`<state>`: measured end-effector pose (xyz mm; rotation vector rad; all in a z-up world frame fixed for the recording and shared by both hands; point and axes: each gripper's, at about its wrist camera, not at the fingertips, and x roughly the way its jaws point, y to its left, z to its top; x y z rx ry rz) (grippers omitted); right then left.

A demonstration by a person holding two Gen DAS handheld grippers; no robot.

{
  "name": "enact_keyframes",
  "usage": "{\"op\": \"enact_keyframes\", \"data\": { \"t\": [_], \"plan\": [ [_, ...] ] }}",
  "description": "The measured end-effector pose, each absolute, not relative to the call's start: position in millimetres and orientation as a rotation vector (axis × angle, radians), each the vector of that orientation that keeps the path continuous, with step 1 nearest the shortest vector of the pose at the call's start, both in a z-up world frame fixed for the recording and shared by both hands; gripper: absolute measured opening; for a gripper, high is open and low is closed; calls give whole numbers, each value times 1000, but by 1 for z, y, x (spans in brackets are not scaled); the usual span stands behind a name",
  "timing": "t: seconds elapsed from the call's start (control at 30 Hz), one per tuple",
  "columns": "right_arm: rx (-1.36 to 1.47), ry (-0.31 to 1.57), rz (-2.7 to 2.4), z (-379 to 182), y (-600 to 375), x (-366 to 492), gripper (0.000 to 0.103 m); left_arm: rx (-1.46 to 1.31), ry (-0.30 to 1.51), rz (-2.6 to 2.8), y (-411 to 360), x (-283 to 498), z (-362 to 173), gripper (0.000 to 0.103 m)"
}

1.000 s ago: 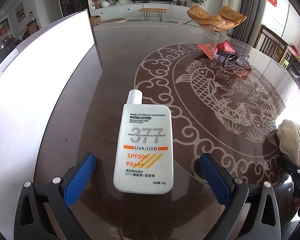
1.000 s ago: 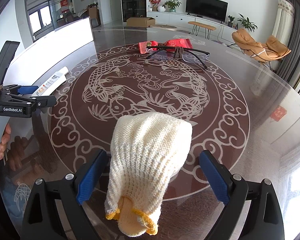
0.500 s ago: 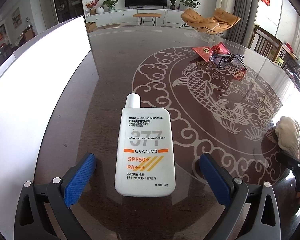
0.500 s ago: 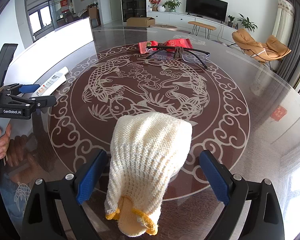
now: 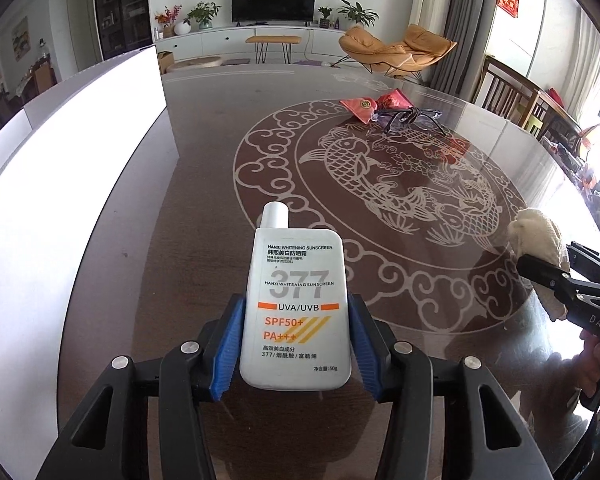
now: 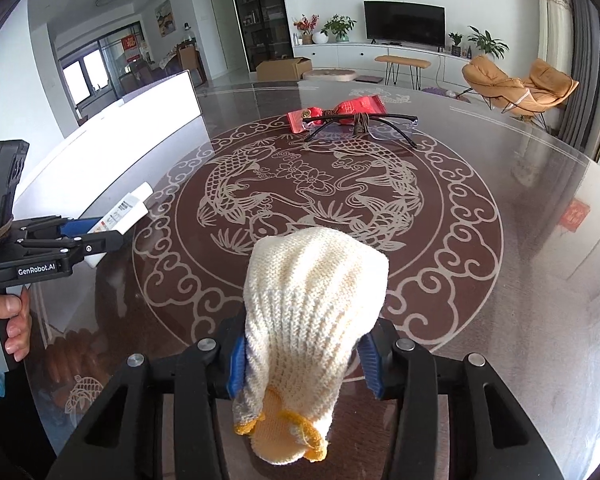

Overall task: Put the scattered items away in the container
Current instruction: 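Lift the sunscreen bottle and knit glove and hold them above the table, then carry both items over the white container and open both tools to drop them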

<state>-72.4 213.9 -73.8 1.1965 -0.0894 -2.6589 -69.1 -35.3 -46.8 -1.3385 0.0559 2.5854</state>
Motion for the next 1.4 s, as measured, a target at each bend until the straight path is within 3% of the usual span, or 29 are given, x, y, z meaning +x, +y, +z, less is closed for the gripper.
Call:
{"op": "enact_keyframes", "data": {
  "t": [0.23,0.63,1.17,1.4],
  "plan": [
    [1134,-198,-2703,-66,211,-35,45,-1302,22,2578,-32,-32,-41,51],
    [1199,-215,-2649,-64,187,-19,46,-1284,-83,2582,-45,-10,-31,50],
    [1115,-30,-2505,-26,100,-23,46,-1133,-292,2661,-108,9,25,51],
    [995,36,-2408,16,36,-61,46,-1087,-311,2740,-191,-10,74,51]
  ]
}}
